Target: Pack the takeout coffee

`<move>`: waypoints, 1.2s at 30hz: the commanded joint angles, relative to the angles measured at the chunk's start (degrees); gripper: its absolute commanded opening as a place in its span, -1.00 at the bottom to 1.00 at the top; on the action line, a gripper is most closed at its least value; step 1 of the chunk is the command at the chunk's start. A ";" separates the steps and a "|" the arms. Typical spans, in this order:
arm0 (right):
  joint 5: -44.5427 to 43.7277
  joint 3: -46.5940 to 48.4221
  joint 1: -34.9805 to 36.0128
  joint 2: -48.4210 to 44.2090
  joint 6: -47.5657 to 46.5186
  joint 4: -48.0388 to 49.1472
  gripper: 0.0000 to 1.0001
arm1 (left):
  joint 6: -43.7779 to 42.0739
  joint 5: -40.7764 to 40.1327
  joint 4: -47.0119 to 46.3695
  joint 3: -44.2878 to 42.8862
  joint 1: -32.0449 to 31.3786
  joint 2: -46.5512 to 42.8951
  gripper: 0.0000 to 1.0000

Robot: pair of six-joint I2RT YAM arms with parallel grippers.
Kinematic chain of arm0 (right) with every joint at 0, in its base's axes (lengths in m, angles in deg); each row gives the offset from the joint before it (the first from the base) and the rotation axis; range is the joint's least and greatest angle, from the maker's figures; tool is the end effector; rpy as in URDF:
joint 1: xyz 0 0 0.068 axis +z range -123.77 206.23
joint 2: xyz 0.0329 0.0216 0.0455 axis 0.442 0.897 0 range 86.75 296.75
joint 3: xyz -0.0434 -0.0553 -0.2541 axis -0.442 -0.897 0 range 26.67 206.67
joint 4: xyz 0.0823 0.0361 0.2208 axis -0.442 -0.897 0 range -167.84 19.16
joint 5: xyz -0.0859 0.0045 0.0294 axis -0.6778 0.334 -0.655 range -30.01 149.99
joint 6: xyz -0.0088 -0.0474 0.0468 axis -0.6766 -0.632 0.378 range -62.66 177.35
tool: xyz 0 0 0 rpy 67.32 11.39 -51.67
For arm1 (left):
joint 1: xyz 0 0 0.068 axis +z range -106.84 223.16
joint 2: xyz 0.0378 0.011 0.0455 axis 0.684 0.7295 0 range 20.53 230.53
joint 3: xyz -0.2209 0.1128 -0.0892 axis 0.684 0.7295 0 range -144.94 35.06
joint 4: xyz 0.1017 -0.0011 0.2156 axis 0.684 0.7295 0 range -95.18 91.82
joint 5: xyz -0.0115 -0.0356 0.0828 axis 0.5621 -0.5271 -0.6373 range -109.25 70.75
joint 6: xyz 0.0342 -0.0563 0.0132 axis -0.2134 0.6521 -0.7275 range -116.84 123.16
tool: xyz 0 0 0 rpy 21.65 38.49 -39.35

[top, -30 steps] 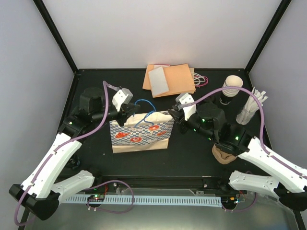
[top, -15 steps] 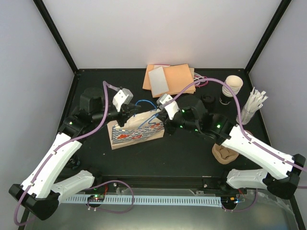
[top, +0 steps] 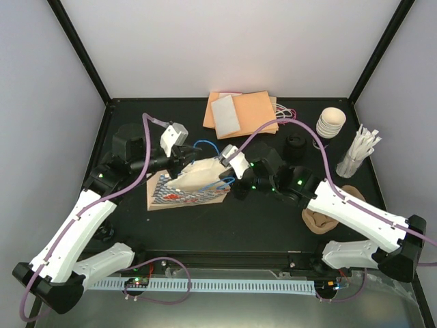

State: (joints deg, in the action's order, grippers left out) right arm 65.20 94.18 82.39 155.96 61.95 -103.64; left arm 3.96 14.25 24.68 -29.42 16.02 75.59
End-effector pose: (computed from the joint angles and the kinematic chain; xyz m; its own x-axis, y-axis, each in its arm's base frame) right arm 0.1389 0.2158 0.3327 -0.3842 -0.4295 -0.8173 -0.8407 0.5286 0.1174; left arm 0.1582 -0.1144 0.3759 -0.3226 0.1522 -0.9342 0.8362 0.5084 -0.2059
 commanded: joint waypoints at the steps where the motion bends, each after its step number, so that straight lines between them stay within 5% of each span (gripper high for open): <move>1: 5.90 -3.37 0.13 -1.49 1.46 1.25 -0.98 | 3.10 1.41 -4.13 -1.61 -0.46 -1.68 -0.97; 8: 8.43 -11.66 5.67 -5.69 -6.70 6.27 -0.97 | 4.64 2.71 -5.07 -2.01 -0.50 -1.05 -0.97; 21: 0.86 -3.31 9.04 5.42 -17.16 -3.69 -0.94 | 6.06 10.92 -9.93 -1.59 -1.79 -0.77 -0.97; 36: -9.69 -0.32 9.31 9.40 -18.32 -2.89 -0.98 | 8.92 15.82 -15.34 -0.06 -4.29 -0.75 -0.97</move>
State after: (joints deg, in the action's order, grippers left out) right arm 60.70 91.66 91.27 164.26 43.72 -107.25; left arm 10.78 25.85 14.89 -29.29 12.63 74.96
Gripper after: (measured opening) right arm 0.024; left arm 0.016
